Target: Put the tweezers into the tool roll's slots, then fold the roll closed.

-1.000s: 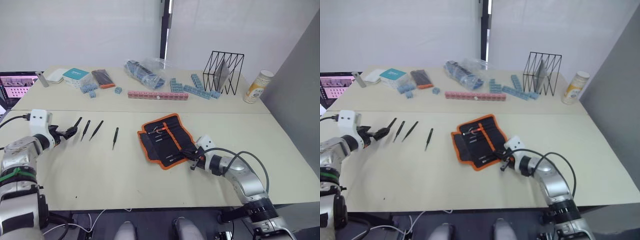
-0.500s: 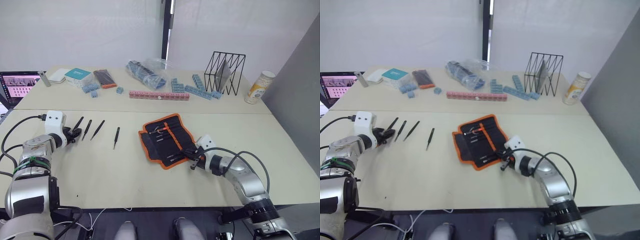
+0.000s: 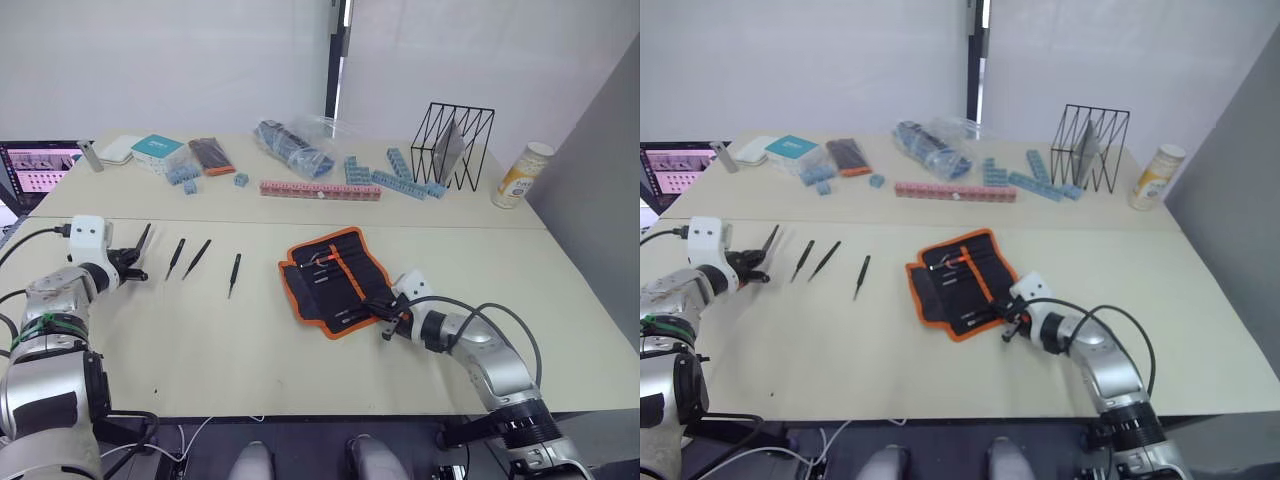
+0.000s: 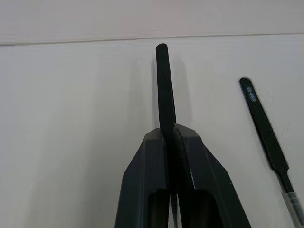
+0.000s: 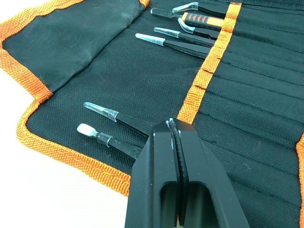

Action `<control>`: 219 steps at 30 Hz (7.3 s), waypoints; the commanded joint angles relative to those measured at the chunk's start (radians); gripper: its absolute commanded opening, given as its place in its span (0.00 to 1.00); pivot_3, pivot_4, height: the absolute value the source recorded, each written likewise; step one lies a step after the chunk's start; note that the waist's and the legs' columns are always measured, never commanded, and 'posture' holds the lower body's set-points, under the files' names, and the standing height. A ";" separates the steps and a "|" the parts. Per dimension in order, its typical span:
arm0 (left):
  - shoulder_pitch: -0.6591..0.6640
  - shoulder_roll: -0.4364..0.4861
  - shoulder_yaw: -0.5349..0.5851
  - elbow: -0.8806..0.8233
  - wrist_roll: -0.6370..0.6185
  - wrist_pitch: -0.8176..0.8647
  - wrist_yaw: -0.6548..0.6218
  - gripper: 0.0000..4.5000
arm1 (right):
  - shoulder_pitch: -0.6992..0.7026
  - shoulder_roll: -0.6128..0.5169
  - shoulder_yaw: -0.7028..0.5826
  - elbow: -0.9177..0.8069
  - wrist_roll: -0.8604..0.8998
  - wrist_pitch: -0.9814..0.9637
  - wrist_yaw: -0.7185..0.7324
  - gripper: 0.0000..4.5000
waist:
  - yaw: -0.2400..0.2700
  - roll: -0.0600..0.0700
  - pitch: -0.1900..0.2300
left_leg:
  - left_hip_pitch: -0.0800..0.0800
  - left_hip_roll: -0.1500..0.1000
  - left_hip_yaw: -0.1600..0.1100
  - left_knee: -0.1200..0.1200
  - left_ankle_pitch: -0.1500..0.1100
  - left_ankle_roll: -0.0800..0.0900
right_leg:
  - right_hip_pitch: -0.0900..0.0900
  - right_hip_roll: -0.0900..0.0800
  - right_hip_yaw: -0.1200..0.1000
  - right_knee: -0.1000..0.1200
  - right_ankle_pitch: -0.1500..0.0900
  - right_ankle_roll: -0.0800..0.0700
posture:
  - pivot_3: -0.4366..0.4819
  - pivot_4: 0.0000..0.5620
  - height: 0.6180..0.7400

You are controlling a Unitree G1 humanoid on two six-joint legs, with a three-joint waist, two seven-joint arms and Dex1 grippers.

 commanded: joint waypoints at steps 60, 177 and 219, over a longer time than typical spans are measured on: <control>-0.087 -0.454 -0.616 -0.577 0.123 0.355 -0.377 0.01 | 0.108 0.069 -0.024 -0.077 -0.031 -0.001 -0.208 0.00 | 0.002 0.007 0.004 | -0.004 -0.002 -0.002 0.004 0.000 0.000 | 0.001 0.000 0.002 -0.002 -0.002 -0.002 | 0.48 0.27 0.97; 0.418 -0.197 0.127 -0.908 -0.178 0.442 0.299 0.99 | 0.025 0.054 0.036 0.127 -0.123 -0.030 -0.124 0.00 | -0.010 -0.007 -0.008 | 0.004 0.000 0.001 -0.001 -0.003 -0.005 | 0.003 0.000 0.001 -0.003 -0.005 -0.008 | 0.48 0.27 0.97; 0.277 -0.213 0.055 -0.734 -0.121 0.469 0.379 0.01 | 0.056 0.043 0.017 0.092 -0.123 0.001 -0.154 0.00 | -0.002 -0.003 -0.009 | 0.005 0.000 0.000 -0.003 -0.003 -0.006 | 0.003 0.000 0.001 -0.003 -0.004 -0.007 | 0.48 0.27 0.97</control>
